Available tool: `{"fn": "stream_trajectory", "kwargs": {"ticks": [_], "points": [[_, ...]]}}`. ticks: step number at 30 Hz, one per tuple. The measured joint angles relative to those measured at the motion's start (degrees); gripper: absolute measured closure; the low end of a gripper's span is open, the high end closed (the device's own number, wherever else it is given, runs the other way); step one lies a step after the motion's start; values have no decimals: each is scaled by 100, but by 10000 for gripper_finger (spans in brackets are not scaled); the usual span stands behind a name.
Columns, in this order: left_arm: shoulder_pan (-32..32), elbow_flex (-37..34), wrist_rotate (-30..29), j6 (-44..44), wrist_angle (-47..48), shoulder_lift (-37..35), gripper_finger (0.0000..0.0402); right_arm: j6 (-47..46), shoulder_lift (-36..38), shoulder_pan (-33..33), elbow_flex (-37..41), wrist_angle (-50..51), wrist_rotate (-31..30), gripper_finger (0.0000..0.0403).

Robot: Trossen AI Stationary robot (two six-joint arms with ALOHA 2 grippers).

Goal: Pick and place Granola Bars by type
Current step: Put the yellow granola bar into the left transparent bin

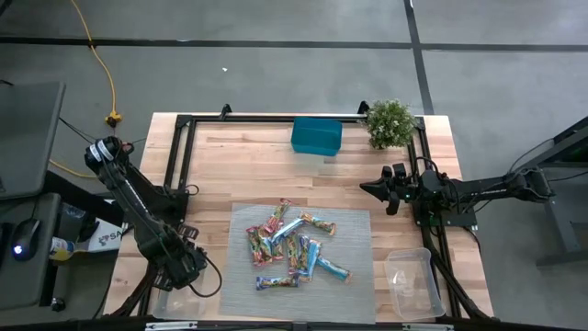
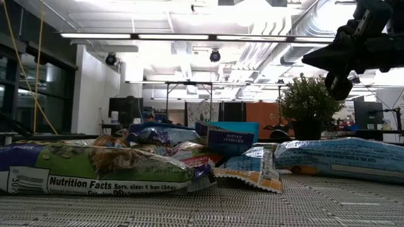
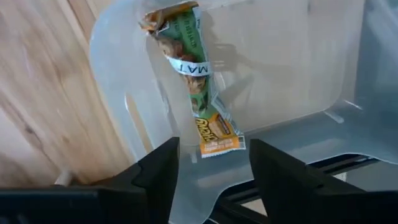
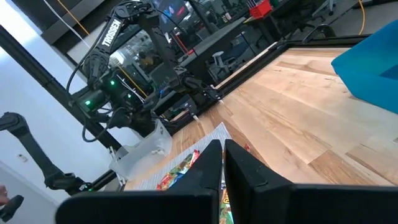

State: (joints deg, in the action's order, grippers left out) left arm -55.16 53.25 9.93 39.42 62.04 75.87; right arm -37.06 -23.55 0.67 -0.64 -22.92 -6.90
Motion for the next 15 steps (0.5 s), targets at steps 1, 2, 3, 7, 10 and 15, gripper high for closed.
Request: {"fn": "stream_trajectory", "kwargs": {"ticks": [1,2,3,7,10,15], "points": [[0,1,0,10,-22,-31,206,1,0,1,1,0,0,402],[2,28,-2,52,4,-56,204,0,2,2,0,0,2,402],[2,102,-28,89,30,-73,203,0,0,0,0,0,1,402],[104,682,-466,196,466,-80,203,0,0,1,0,0,0,402],[372,1248,-1099,235,811,-80,202,1,1,2,0,0,2,402],[1130,2054,-2303,-337,935,-82,202,0,0,2,0,0,0,402]]}}
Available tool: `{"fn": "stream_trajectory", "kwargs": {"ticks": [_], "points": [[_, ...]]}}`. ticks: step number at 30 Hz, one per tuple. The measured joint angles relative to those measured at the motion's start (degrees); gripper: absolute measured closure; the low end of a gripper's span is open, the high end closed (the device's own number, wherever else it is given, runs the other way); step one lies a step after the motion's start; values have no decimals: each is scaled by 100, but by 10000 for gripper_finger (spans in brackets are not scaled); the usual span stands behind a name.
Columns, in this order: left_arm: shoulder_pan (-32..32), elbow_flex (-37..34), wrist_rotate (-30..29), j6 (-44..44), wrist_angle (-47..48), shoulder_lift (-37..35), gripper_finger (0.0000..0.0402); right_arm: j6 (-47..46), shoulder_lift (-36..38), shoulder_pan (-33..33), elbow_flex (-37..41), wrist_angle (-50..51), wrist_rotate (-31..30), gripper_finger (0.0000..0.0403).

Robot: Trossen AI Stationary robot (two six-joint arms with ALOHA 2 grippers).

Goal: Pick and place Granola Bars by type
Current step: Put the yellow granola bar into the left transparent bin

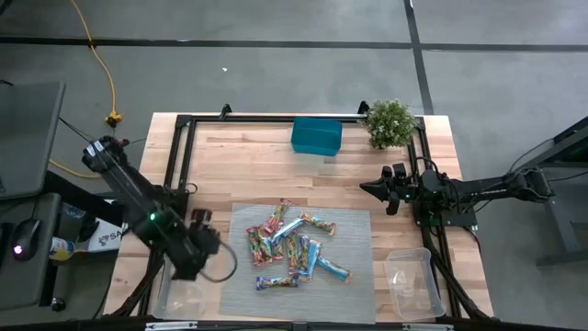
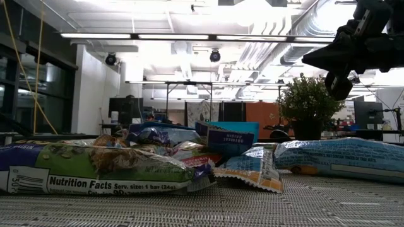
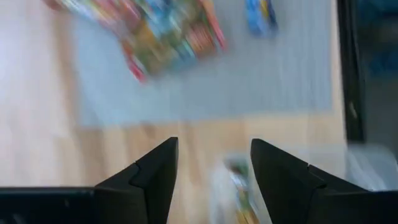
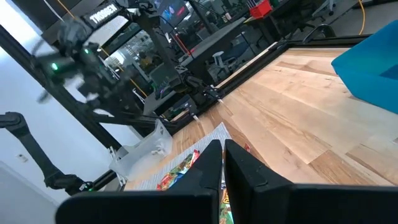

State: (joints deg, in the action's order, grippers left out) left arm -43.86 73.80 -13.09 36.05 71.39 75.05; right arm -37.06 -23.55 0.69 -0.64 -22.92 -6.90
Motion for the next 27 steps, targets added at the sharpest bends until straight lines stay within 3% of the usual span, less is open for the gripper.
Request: {"fn": "stream_trajectory", "kwargs": {"ticks": [4,7,11,16,22,27], "points": [[852,225,-264,-851,-377,0,202,0,0,-1,1,0,2,402],[1397,236,-318,-2018,-882,85,202,0,0,-2,0,0,1,402],[1833,236,-270,-4680,-1792,414,202,0,0,-2,2,0,2,402],[1913,236,-178,-7827,-2436,964,202,0,1,-2,0,0,0,402],[1917,234,-136,-9167,-2431,1730,202,0,0,-2,0,11,0,402],[1910,234,392,-9820,-2409,2341,209,0,-6,0,0,3,0,402]]}}
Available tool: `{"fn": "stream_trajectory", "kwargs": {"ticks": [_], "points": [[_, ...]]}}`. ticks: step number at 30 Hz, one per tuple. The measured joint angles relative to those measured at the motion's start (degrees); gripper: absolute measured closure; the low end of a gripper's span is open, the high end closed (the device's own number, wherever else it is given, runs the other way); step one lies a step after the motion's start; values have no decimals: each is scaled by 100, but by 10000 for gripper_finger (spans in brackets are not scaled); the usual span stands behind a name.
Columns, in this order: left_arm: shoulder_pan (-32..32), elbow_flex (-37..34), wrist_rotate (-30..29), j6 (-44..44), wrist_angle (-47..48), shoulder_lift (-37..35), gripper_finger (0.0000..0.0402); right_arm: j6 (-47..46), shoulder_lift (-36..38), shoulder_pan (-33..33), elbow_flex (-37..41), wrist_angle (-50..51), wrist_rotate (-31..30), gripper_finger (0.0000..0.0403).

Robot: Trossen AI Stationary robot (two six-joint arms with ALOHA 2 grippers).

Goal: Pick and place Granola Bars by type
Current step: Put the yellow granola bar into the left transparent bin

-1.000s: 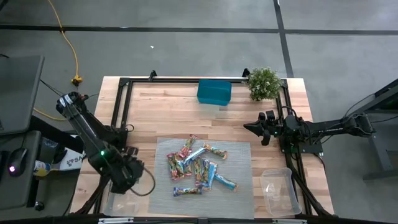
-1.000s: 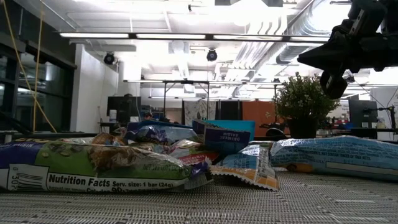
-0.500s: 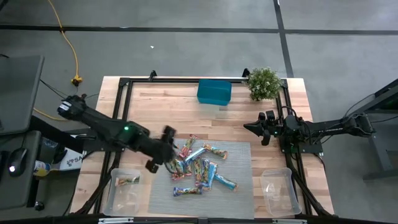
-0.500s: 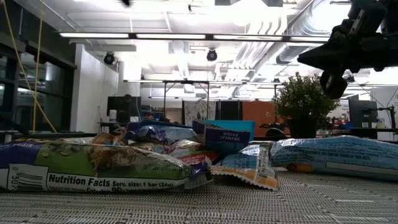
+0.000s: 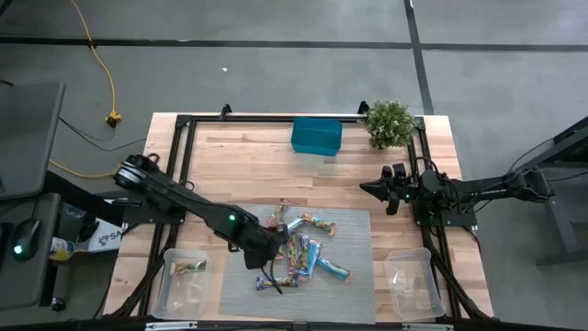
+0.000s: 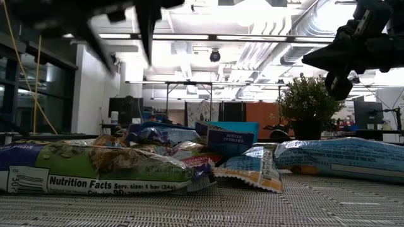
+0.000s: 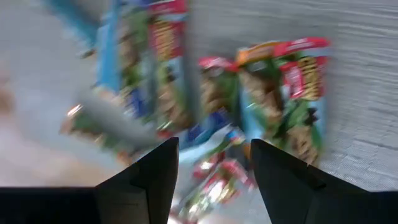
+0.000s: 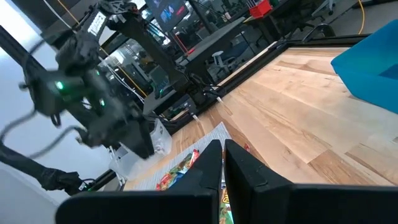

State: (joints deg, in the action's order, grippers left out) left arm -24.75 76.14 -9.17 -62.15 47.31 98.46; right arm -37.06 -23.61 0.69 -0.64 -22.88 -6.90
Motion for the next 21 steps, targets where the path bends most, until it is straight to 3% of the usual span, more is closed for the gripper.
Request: {"fn": "stream_trajectory", "kwargs": {"ticks": [10,21], "points": [[104,-6,623,-706,37,755,255,1,2,-1,1,68,1,402],[717,-132,830,-671,32,928,254,0,2,-2,2,90,0,402]]}}
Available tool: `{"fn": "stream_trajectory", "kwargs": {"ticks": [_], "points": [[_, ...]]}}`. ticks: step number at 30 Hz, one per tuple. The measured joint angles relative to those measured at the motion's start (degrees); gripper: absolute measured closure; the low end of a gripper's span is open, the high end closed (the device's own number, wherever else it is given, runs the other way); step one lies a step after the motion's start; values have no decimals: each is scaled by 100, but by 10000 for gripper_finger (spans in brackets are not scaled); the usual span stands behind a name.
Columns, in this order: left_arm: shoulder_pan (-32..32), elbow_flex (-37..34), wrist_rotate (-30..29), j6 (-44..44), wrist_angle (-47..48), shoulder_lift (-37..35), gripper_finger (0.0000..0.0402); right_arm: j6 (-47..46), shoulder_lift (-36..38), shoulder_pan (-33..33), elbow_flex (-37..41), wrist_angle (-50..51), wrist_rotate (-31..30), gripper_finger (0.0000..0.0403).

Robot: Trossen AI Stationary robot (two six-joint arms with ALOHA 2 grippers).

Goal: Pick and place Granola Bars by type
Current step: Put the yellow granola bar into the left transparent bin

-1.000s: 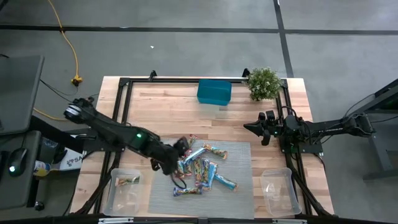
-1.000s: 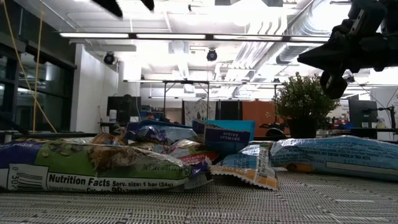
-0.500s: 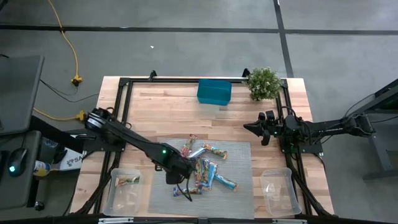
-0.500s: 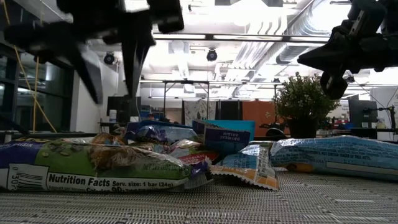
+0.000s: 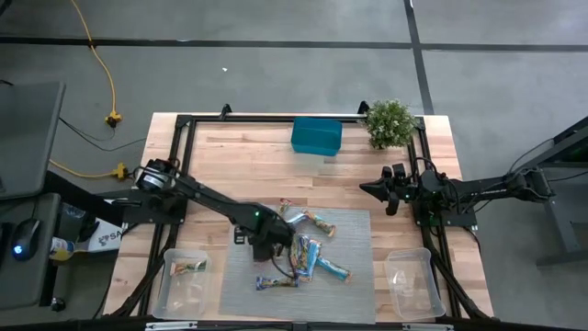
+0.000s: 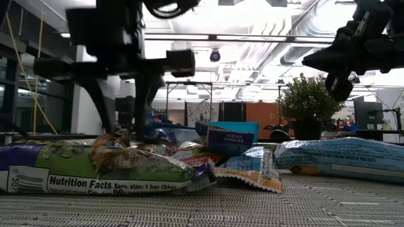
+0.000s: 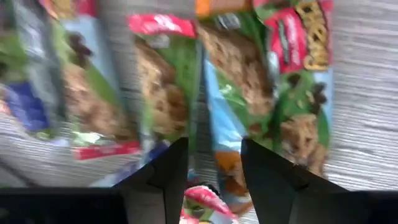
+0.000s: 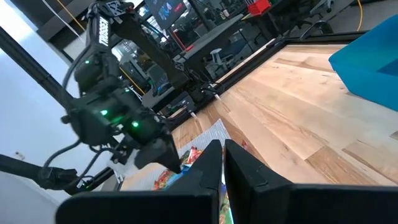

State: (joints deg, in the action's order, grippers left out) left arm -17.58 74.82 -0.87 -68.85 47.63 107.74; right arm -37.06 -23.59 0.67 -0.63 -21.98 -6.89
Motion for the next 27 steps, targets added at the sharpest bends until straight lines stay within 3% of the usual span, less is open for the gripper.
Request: {"fn": "stream_trajectory", "kwargs": {"ticks": [4,14,22,27], "points": [[85,-311,180,26,31,1,232,0,0,1,-2,0,2,402],[72,-528,-120,312,-212,1,153,0,0,0,-2,0,2,402],[71,-521,-102,334,-379,38,151,0,0,2,-2,-2,0,402],[70,-523,-115,418,-341,41,185,0,0,0,-1,-2,2,402]]}}
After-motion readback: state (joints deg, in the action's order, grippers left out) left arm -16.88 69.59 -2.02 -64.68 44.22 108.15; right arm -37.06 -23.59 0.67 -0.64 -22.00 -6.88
